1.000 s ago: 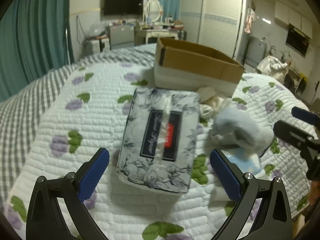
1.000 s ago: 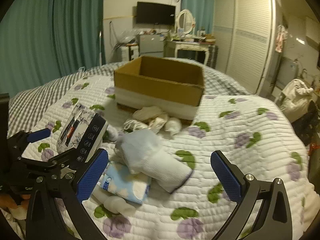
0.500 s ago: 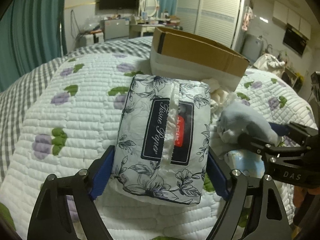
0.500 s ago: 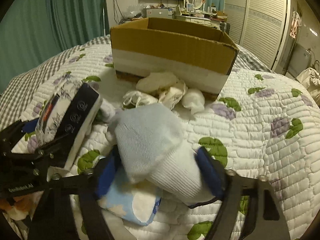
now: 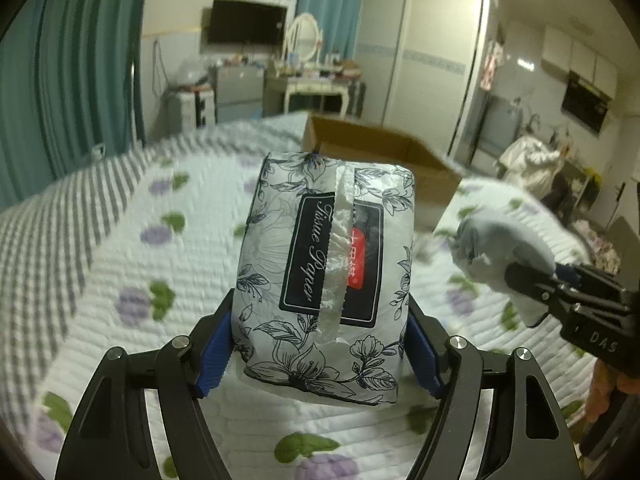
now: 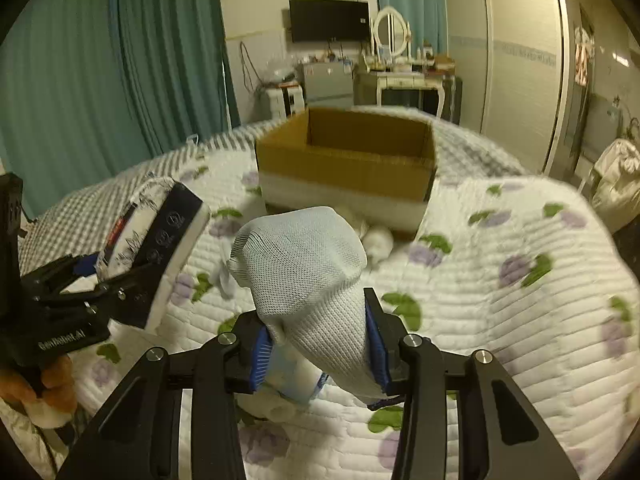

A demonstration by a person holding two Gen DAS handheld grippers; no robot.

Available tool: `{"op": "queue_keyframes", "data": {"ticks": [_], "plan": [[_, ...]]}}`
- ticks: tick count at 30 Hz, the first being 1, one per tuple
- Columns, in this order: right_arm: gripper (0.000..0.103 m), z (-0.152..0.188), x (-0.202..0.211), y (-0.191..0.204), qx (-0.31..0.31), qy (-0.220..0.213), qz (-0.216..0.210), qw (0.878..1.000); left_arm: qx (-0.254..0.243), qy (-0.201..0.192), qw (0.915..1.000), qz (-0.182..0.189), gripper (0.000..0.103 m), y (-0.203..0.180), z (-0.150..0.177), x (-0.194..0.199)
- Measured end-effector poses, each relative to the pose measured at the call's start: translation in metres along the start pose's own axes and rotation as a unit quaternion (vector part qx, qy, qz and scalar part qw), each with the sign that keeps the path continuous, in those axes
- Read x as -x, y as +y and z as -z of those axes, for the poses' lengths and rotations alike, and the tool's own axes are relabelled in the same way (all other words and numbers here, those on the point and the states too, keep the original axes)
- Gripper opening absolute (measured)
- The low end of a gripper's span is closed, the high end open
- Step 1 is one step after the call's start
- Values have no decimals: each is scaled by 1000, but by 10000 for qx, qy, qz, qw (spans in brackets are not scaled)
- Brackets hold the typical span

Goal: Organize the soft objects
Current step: 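Grasp the floral tissue pack with left tool while right tool grasps white sock, then lower tissue pack into box with left tool while right tool drops sock in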

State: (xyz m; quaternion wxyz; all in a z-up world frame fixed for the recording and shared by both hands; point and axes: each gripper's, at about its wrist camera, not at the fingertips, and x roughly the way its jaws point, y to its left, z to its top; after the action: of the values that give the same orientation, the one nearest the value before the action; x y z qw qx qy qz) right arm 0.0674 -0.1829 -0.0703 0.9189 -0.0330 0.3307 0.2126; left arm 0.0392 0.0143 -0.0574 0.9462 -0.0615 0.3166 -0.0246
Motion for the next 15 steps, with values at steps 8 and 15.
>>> {"op": "queue_keyframes", "data": {"ticks": [8, 15], "plan": [[40, -73, 53, -3, 464, -575, 10, 9973, -365, -516, 9980, 51, 74, -22, -76, 29], [40, -172, 38, -17, 979, -823, 148, 9917, -569, -679, 9960, -100, 74, -36, -146, -20]]}}
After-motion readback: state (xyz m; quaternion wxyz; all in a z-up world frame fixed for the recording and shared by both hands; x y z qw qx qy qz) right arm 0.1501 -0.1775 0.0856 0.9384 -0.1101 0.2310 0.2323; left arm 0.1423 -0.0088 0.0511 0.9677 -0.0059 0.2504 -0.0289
